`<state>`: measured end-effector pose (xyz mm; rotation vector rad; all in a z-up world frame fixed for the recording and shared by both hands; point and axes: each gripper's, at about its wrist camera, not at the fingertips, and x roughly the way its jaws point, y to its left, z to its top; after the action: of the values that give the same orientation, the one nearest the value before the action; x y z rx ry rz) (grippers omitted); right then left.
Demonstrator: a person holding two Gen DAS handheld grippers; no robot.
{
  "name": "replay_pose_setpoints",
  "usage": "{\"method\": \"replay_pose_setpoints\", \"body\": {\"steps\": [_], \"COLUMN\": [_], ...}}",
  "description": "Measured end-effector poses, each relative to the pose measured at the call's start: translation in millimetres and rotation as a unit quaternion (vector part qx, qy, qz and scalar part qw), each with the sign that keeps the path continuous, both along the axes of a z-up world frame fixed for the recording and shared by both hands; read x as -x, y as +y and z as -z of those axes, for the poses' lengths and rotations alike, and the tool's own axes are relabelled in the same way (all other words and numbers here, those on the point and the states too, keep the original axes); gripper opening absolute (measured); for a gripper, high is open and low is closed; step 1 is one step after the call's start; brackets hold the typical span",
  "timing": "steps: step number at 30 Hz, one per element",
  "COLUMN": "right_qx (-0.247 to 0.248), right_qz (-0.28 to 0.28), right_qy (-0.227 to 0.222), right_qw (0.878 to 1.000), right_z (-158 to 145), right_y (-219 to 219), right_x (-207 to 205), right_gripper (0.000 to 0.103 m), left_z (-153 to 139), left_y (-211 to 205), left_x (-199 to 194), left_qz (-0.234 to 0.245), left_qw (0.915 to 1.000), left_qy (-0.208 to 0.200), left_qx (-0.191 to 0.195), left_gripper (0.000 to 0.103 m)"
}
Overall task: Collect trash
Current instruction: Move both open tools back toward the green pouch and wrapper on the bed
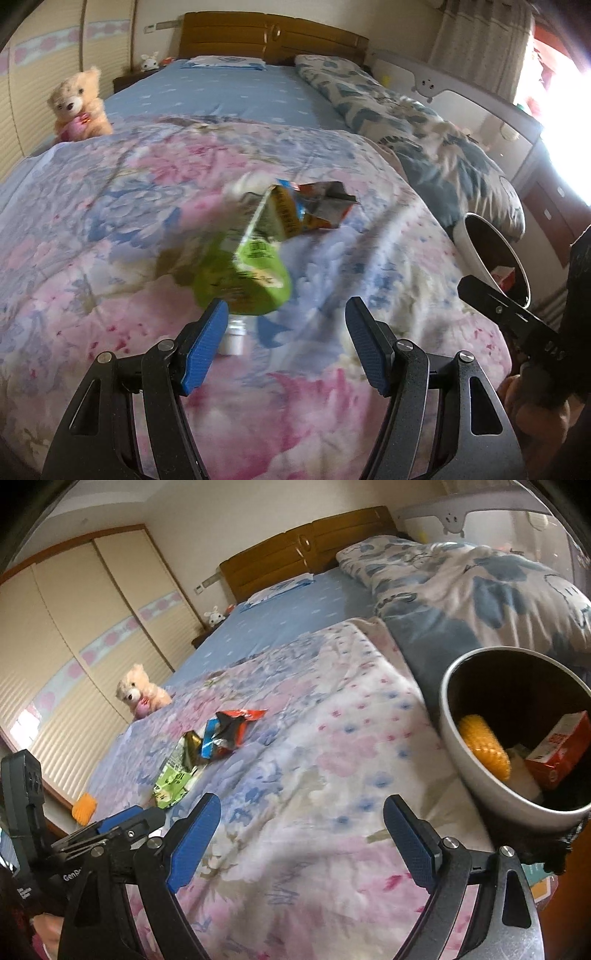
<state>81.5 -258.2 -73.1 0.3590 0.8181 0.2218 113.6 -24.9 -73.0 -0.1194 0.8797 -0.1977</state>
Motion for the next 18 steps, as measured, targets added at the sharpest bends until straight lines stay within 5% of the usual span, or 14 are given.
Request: {"method": "replay_pose_setpoints", "body": {"steps": [18], "right_qx": [0.015], "right_qz": [-0.021], "right_qy": [0.000], "right_qw": [1.000], "right_z": [14.4], "right_y": [42.4], "right_x": [-33.3], "right_gripper": [0.091], "left_z": [5.8], "left_y": [29.3], "left_x": [-10.7], "left_qz": [-0.036], "left_qw": [0.9993], "left_qy": [0.007], "left_qx": [0.003], "left_gripper": [0.067]}}
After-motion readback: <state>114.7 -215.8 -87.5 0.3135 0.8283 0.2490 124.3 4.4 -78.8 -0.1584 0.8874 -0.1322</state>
